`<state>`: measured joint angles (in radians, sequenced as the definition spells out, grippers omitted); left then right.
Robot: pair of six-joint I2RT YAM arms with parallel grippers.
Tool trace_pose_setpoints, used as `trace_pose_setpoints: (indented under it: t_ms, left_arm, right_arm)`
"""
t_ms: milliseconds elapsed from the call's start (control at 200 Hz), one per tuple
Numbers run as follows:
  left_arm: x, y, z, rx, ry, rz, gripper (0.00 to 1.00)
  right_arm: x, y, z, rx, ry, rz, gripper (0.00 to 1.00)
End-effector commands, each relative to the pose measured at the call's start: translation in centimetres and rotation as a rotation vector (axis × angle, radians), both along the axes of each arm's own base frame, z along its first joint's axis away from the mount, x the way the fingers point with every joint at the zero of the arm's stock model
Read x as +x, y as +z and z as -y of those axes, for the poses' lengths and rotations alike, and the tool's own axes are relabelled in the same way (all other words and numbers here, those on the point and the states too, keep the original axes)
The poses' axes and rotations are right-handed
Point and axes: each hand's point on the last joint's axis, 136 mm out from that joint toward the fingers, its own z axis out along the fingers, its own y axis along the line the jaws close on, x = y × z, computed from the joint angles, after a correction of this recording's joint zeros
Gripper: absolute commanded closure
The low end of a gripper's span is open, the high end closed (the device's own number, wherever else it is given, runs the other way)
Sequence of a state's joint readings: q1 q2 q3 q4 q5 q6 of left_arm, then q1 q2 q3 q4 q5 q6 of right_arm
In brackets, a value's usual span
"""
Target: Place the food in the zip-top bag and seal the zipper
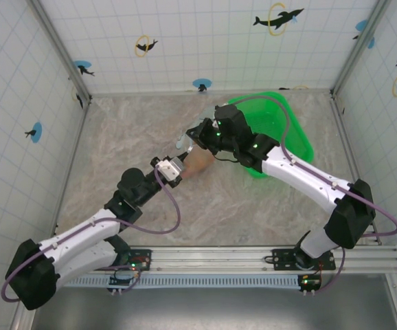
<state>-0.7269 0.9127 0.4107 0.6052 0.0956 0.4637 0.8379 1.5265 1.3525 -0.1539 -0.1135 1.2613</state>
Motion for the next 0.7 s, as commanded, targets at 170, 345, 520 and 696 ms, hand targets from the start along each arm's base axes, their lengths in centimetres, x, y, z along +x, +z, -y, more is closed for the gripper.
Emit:
trace_pose_setpoints:
  t_ms: [170,345,520,696]
  left_arm:
    - [-0.5,3.0,-0.2,-0.066,-0.008,0.023,1.00]
    - [0.1,3.6,-0.4,-0.063,0.022,-0.032,1.00]
    - [0.9,1.7,-0.4,-0.021,0.051,-0.123,1.00]
    - [0.1,1.0,-0.9,-0.063,0.041,-0.203,1.00]
  right_arm:
    - [0.4,1.0,0.6,0.025,-0.015,0.024,0.94]
    - [1.2,1.8,2.5,-0.016,-0.044,0.080,0.63]
    - [1.3,1.9,4.1,-0.066,0.001,0.177,0.44]
    - [-0.5,0.9,6.1,-0.239,0.151,0.375,0.44]
